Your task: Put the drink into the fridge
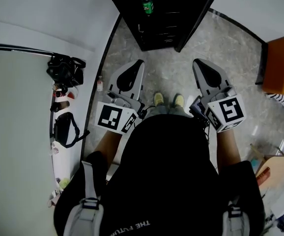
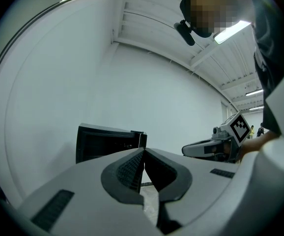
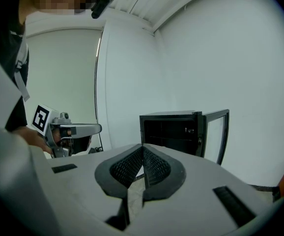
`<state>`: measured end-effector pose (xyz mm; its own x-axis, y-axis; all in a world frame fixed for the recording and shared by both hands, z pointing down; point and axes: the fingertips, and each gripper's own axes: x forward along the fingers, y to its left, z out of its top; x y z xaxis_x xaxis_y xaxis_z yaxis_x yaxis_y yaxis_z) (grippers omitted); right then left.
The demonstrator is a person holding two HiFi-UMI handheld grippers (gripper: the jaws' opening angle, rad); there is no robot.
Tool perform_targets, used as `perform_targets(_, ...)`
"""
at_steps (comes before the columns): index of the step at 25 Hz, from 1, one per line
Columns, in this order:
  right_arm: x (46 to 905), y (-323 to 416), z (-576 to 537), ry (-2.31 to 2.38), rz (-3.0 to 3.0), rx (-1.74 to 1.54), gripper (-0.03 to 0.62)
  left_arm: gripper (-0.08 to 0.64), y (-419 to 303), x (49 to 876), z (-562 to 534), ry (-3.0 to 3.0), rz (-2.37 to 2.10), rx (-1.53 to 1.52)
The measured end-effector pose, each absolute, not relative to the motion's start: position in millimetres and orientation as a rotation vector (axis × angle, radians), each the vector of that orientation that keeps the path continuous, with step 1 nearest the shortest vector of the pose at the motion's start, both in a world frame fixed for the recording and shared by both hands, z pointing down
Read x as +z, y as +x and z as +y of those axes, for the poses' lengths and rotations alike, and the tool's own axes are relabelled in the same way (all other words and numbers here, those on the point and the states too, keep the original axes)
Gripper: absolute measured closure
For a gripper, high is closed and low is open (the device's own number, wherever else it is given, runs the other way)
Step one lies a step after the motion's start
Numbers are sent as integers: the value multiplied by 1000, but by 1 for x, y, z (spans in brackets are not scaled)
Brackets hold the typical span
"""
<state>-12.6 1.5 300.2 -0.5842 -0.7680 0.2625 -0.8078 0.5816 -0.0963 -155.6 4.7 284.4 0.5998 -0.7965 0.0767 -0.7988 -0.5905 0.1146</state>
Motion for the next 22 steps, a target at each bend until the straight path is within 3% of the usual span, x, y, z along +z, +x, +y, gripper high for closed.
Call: perform_targets(22,301,36,2,1322,-2639,353,578,548,-109,272,4,2684,-1338,-10)
